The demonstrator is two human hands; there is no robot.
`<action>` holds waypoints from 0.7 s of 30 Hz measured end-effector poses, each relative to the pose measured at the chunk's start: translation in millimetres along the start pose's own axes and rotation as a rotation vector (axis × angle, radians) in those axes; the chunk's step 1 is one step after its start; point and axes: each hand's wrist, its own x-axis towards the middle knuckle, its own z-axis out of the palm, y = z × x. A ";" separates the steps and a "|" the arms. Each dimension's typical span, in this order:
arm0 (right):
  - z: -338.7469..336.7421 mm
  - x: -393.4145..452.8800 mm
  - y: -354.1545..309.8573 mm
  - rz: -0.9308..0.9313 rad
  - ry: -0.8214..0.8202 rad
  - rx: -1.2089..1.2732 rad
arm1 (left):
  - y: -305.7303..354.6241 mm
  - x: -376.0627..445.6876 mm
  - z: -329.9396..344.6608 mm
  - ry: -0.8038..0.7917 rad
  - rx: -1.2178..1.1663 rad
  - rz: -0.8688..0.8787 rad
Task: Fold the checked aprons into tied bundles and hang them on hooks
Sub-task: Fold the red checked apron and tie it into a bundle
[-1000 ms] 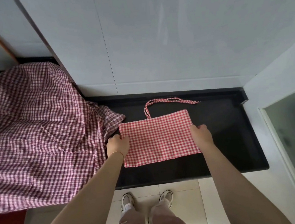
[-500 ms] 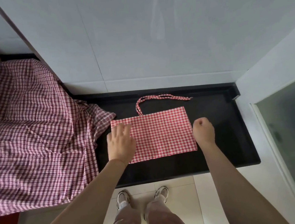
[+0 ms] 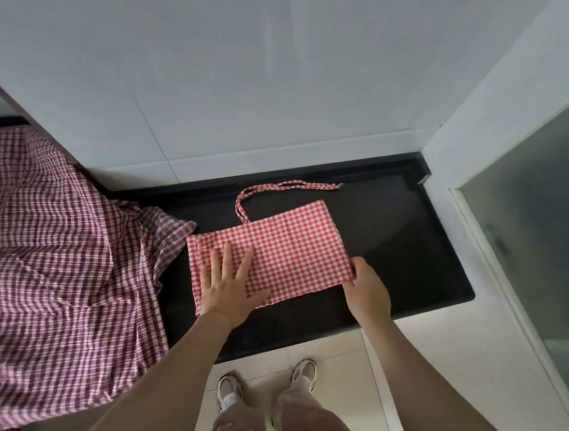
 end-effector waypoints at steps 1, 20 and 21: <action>1.4 -1.8 -0.8 0.002 0.033 -0.046 | -0.2 0.2 1.1 -0.001 0.008 -0.002; -68.9 93.1 -100.4 0.055 -0.422 0.054 | 6.0 25.5 -34.0 0.075 -0.017 -0.002; -65.9 97.8 -109.2 0.082 -0.463 -0.053 | 10.1 27.3 -35.3 0.068 -0.031 -0.026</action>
